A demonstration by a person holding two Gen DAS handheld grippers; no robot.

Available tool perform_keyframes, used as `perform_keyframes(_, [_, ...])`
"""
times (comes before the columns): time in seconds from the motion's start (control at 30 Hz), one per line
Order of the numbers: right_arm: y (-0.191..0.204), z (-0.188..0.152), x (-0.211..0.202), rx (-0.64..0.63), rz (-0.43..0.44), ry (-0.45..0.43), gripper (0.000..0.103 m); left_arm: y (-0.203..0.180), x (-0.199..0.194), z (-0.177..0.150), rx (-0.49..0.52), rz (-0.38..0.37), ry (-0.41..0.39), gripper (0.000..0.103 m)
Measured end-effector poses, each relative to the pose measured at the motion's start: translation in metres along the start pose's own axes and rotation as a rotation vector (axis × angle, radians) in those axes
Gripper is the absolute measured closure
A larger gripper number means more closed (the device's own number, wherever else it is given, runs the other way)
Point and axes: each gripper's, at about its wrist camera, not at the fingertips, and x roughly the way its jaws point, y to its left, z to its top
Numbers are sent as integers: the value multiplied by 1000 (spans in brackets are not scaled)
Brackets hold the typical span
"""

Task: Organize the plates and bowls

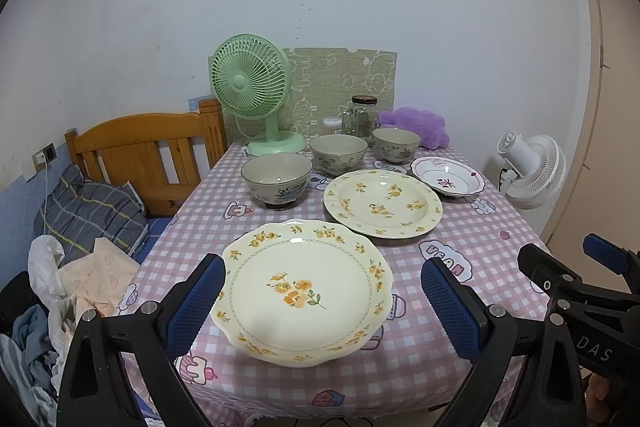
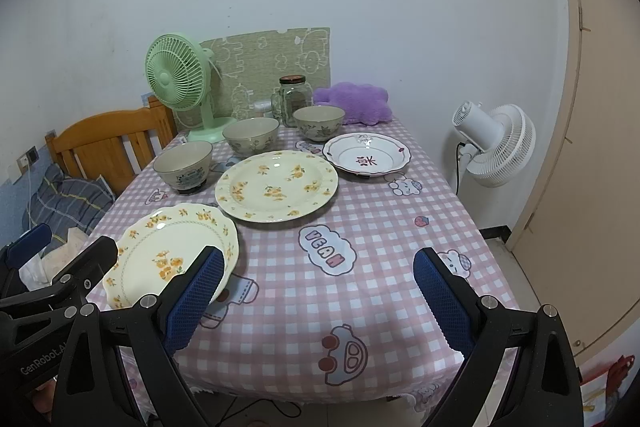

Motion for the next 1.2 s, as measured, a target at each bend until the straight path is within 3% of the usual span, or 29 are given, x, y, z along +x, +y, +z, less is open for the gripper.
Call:
perform_keyframes(0.43, [3,2,4,-4,-4,4,6,3,8,2,4,-8,25,4])
perform_keyframes(0.77, [27,14,35,7,18,53,10,25,36,14,31,5,64,4])
perform_keyframes(1.2, [87,26,112,10,27,189,14,83,117,25,21,5,228,10])
